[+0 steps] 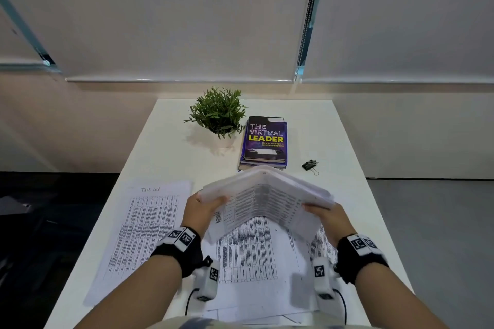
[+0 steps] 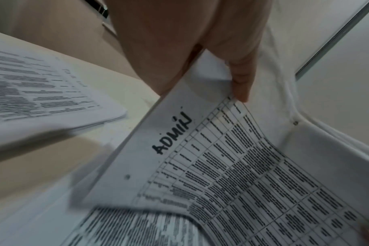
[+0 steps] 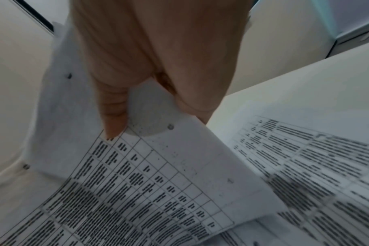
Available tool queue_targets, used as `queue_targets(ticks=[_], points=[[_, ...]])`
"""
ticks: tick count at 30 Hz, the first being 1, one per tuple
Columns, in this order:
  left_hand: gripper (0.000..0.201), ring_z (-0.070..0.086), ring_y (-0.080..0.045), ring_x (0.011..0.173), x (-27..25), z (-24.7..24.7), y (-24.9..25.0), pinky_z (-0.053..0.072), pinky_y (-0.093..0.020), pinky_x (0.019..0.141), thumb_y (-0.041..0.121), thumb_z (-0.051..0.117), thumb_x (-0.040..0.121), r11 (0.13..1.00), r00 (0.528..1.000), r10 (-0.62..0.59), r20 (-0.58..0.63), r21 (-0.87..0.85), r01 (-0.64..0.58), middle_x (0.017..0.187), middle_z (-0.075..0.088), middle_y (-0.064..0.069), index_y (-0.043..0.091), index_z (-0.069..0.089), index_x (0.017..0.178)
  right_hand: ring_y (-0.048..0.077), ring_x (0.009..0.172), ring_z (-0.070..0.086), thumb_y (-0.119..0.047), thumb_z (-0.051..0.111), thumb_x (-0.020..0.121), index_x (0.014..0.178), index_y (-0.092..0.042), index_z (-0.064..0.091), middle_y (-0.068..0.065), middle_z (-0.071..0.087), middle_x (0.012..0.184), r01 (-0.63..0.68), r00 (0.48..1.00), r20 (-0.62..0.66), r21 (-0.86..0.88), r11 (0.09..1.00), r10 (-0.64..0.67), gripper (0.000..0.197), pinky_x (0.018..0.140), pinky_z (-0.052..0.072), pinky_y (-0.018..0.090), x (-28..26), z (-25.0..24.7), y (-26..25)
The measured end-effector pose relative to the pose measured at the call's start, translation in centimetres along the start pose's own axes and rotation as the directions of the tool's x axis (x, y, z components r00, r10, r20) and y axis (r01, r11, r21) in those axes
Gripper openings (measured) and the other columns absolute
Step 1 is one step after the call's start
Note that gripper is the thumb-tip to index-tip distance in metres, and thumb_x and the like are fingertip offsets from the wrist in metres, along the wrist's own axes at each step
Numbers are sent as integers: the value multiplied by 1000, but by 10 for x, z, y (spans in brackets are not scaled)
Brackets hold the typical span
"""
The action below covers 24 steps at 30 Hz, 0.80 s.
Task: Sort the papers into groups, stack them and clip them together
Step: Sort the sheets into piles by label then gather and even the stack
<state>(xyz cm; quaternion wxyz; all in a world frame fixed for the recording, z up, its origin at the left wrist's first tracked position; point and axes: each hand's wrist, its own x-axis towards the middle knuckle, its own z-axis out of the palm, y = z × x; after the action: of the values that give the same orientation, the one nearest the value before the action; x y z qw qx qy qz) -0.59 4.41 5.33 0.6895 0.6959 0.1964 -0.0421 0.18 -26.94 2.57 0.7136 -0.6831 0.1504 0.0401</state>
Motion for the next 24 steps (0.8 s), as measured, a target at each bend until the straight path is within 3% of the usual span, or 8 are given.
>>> queue_targets(ticks=[2,5,9,12,15,20,24], points=[[32,71,-28,92,4,-4,4,58,-47,83,18,82,72,999,1000,9,-17,-37,-10,98,76,-7,13,72,102,23,83,67,4,80,65,99,3,73,9,75,92,33,999,3,8,999,-33,35,70,52,28,1,-3,-5],[24,67,-21,86,2,-10,4,51,-29,71,9,78,77,998,998,62,10,-22,-62,97,74,-10,9,70,99,23,87,69,-2,82,60,99,-5,75,8,76,97,36,999,28,-6,999,-36,40,76,52,34,1,-13,-2],[19,61,-26,82,-2,-5,-1,48,-31,71,8,76,79,998,998,62,24,-6,-62,89,68,-19,-1,67,92,27,101,69,3,78,68,104,-9,75,9,76,104,18,998,57,-23,1000,-16,38,91,53,44,1,-7,6],[14,66,-29,87,0,-4,-2,52,-44,82,18,76,75,998,999,53,-11,-14,-53,91,74,-12,13,73,87,30,98,69,0,79,68,100,-9,76,11,76,101,15,1000,20,-11,1000,-14,34,90,53,46,3,-5,4],[27,69,-30,95,0,-6,1,57,-49,86,22,79,73,998,997,67,-25,-5,-67,97,75,-5,22,72,98,29,97,70,-2,82,67,98,-11,77,9,77,98,-11,1000,20,-62,998,12,33,89,54,47,3,-11,6],[26,66,-23,94,-3,-5,10,58,-37,78,18,78,81,982,981,181,-74,-41,-184,106,69,-3,29,71,103,27,89,69,3,79,69,94,-6,76,16,75,98,-6,1000,-2,-27,1000,6,27,85,53,45,1,-12,6],[12,66,-19,90,1,-6,16,53,-31,75,17,74,85,969,965,242,-99,-29,-246,99,74,0,28,76,88,25,84,67,2,80,69,95,-7,75,14,75,97,-6,1000,-17,-25,1000,6,28,80,51,41,4,-10,7]])
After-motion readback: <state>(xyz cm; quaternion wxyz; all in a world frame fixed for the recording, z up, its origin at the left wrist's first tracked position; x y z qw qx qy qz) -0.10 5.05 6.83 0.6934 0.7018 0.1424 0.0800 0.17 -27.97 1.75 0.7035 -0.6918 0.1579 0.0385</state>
